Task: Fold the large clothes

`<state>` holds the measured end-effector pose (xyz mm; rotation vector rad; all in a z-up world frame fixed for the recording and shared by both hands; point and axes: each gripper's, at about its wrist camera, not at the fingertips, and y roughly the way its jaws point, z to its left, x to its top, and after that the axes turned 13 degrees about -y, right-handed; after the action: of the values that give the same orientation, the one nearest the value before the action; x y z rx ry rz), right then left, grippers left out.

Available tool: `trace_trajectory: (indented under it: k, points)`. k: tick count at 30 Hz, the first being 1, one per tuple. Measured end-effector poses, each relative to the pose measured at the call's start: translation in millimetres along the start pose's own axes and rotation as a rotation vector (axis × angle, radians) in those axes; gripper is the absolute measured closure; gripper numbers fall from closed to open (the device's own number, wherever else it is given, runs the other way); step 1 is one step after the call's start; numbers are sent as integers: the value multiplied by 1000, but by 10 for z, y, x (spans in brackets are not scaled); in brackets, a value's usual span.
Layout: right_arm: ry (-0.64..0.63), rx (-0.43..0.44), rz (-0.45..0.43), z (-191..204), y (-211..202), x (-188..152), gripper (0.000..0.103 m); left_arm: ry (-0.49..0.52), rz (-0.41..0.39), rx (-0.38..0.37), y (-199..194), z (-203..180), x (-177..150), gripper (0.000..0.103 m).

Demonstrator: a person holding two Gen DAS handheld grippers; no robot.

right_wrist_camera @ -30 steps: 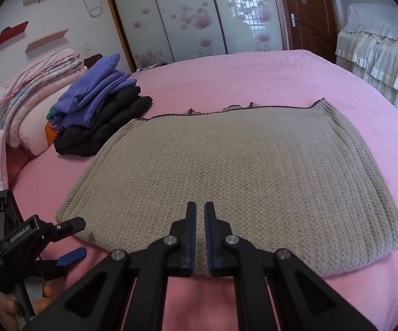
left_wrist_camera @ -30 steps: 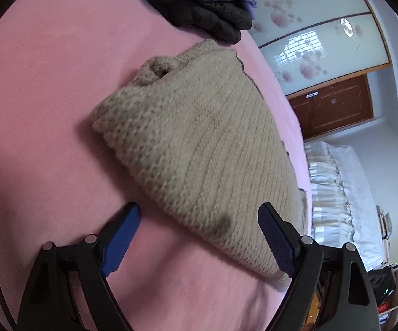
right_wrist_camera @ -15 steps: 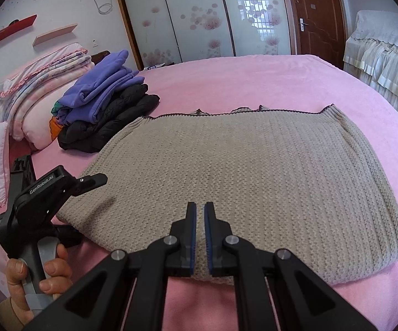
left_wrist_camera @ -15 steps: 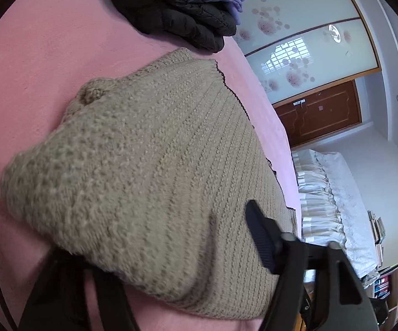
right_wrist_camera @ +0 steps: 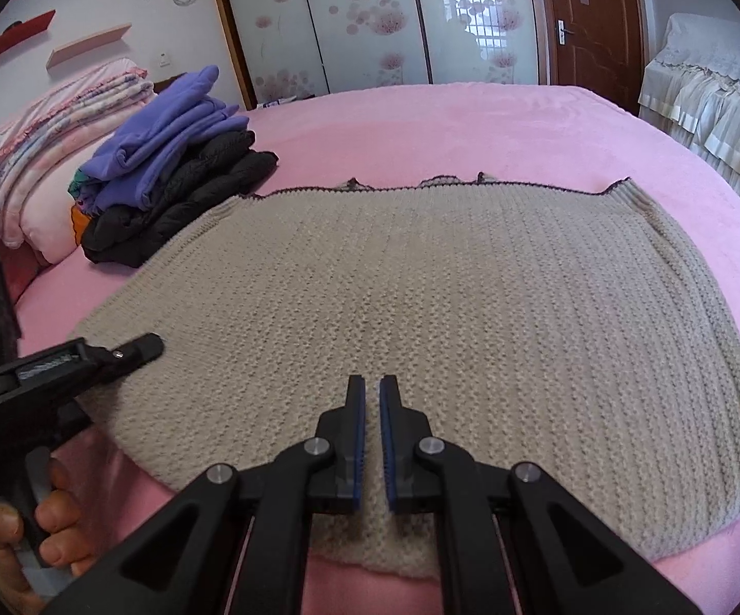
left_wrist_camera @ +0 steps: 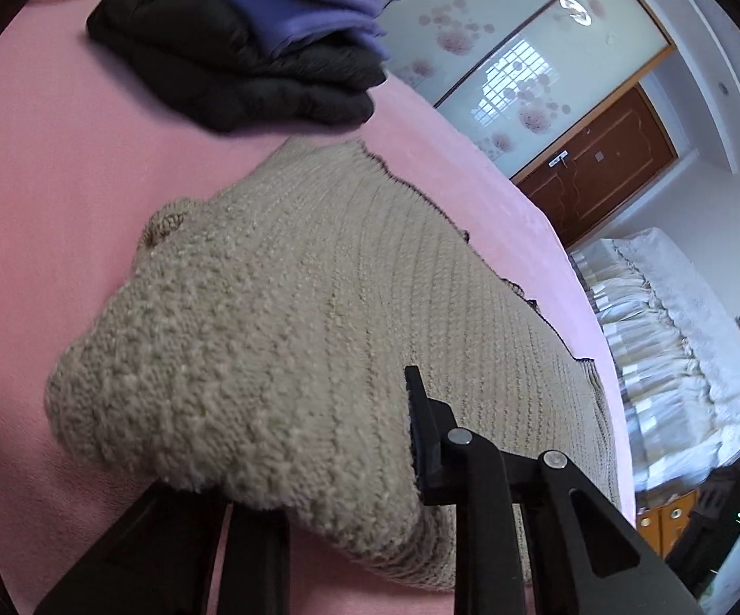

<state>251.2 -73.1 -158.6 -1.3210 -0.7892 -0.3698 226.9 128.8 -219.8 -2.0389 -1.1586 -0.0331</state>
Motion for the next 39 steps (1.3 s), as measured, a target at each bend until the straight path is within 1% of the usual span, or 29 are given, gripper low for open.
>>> trace_trajectory:
  k: [4, 5, 9, 14, 19, 22, 23, 25, 27, 30, 32, 34, 36, 37, 39]
  points:
    - [0, 4, 88, 7, 280, -58, 97, 90, -56, 13, -108, -255, -31, 85]
    - [2, 4, 95, 8, 318, -77, 97, 117, -70, 17, -130, -333, -42, 86]
    - [4, 8, 92, 1, 345, -116, 97, 246, -138, 14, -293, -705, -131, 88]
    - [33, 59, 90, -84, 340, -148, 97, 348, -165, -18, -348, -1184, -229, 89]
    - [111, 152, 94, -256, 303, -162, 97, 461, -169, -58, -332, -1716, -447, 89]
    - [175, 230, 95, -410, 223, -189, 97, 547, -158, -90, -309, -2024, -671, 89]
    - [199, 241, 83, -490, 132, -215, 97, 578, -150, -101, -293, -2124, -763, 89]
    - [218, 220, 58, -639, -69, -280, 97, 641, -127, -120, -235, -2356, -980, 89]
    - [236, 169, 42, -812, -270, -370, 97, 681, -97, -140, -168, -2495, -1178, 89]
    - [281, 39, 29, -1171, -605, -607, 97, 733, -20, -176, 8, -2650, -1567, 89]
    - [321, -30, 33, -1380, -771, -756, 97, 762, 55, -183, 188, -2693, -1815, 89]
    - [358, -87, 43, -1582, -918, -927, 97, 801, 134, -151, 402, -2712, -2067, 89]
    - [391, -108, 64, -1722, -983, -1070, 97, 845, 203, -64, 665, -2624, -2320, 89]
    - [404, -105, 64, -1768, -1012, -1130, 97, 855, 197, -44, 697, -2595, -2374, 89]
    - [413, -98, 67, -1814, -1057, -1202, 97, 866, 176, -48, 672, -2538, -2417, 88]
